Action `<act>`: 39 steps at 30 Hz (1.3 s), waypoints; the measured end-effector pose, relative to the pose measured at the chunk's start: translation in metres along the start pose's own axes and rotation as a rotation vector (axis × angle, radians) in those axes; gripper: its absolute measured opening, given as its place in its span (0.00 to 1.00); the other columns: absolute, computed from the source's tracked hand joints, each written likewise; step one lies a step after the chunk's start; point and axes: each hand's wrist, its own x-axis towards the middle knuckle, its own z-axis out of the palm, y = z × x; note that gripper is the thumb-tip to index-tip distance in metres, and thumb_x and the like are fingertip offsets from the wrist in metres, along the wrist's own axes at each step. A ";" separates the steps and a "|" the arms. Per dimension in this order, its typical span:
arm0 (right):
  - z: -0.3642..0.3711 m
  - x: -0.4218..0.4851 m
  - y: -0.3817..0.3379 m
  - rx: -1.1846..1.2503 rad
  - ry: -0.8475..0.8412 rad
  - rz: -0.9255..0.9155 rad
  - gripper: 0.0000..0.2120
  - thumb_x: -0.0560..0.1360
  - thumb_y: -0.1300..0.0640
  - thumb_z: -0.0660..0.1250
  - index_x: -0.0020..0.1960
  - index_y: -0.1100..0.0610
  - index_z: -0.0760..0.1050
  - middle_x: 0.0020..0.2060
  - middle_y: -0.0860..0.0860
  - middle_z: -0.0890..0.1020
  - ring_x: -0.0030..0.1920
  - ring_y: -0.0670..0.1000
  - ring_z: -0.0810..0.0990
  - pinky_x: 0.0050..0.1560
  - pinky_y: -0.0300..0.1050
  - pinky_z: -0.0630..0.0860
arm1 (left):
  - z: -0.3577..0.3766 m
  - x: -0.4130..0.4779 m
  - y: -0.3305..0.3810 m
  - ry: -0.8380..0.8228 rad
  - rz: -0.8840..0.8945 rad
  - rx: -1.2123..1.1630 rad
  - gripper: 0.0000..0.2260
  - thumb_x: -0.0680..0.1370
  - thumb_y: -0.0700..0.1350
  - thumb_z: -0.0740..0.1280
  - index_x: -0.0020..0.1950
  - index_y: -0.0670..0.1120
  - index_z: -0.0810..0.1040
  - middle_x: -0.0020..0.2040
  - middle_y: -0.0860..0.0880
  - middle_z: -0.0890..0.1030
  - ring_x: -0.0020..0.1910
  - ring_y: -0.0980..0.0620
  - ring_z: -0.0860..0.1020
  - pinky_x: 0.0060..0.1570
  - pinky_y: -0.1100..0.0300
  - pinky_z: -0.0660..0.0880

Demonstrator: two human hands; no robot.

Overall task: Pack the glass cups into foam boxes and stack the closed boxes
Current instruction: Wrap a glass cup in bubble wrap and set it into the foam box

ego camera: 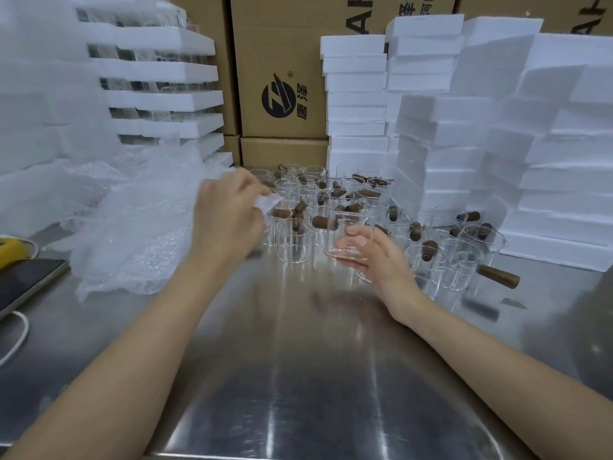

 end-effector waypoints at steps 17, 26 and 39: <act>-0.004 0.008 0.005 -0.001 -0.033 0.011 0.17 0.71 0.48 0.66 0.57 0.54 0.74 0.46 0.48 0.84 0.51 0.54 0.84 0.58 0.51 0.77 | -0.021 0.005 -0.001 0.461 -0.033 -0.212 0.05 0.77 0.35 0.67 0.50 0.35 0.81 0.47 0.39 0.77 0.46 0.49 0.73 0.45 0.67 0.68; 0.005 -0.003 -0.020 0.329 0.194 -0.147 0.12 0.71 0.50 0.62 0.52 0.54 0.71 0.39 0.45 0.83 0.37 0.55 0.85 0.46 0.47 0.80 | 0.025 -0.026 0.050 -0.164 -0.197 -0.668 0.25 0.72 0.33 0.71 0.66 0.48 0.71 0.45 0.54 0.78 0.41 0.60 0.75 0.43 0.72 0.71; 0.011 -0.015 -0.025 0.089 0.224 -0.121 0.19 0.71 0.39 0.61 0.57 0.49 0.69 0.58 0.48 0.79 0.37 0.54 0.85 0.21 0.37 0.69 | 0.036 -0.029 0.038 -0.500 -0.102 -0.477 0.25 0.66 0.70 0.65 0.48 0.52 0.82 0.42 0.56 0.69 0.40 0.59 0.70 0.38 0.63 0.64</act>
